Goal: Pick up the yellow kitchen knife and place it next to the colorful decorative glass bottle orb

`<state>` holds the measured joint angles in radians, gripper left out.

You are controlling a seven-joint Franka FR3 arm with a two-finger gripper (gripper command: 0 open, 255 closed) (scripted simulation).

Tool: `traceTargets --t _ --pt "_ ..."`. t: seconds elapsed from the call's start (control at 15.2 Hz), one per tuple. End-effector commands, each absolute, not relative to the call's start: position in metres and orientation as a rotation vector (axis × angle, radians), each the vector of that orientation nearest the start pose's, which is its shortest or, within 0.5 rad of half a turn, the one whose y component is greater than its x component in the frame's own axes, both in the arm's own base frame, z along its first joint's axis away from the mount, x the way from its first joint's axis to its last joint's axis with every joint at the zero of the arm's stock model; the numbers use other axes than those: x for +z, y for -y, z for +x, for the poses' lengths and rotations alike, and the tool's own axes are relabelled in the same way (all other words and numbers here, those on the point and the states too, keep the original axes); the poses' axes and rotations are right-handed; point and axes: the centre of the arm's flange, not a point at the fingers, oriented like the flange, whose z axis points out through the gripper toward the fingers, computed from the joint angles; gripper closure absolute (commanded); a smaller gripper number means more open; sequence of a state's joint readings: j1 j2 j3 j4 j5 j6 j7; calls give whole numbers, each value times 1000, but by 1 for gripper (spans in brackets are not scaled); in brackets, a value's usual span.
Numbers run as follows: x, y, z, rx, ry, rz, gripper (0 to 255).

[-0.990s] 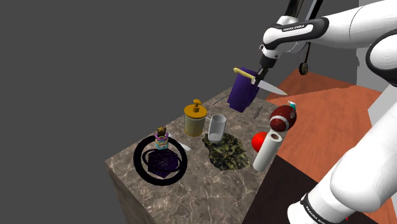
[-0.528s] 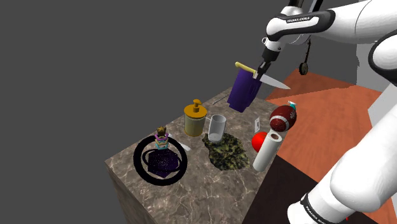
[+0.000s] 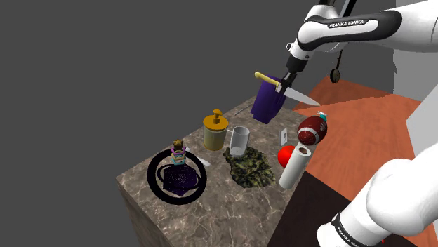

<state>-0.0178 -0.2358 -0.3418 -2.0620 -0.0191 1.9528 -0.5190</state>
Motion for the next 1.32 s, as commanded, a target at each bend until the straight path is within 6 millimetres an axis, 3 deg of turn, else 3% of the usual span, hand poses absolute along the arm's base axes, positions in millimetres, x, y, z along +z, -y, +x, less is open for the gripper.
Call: traceTargets --t 0.0,1.25 --pt "541 166 455 -201 264 -3118 255" --pt "541 -66 362 -201 264 -3118 255"
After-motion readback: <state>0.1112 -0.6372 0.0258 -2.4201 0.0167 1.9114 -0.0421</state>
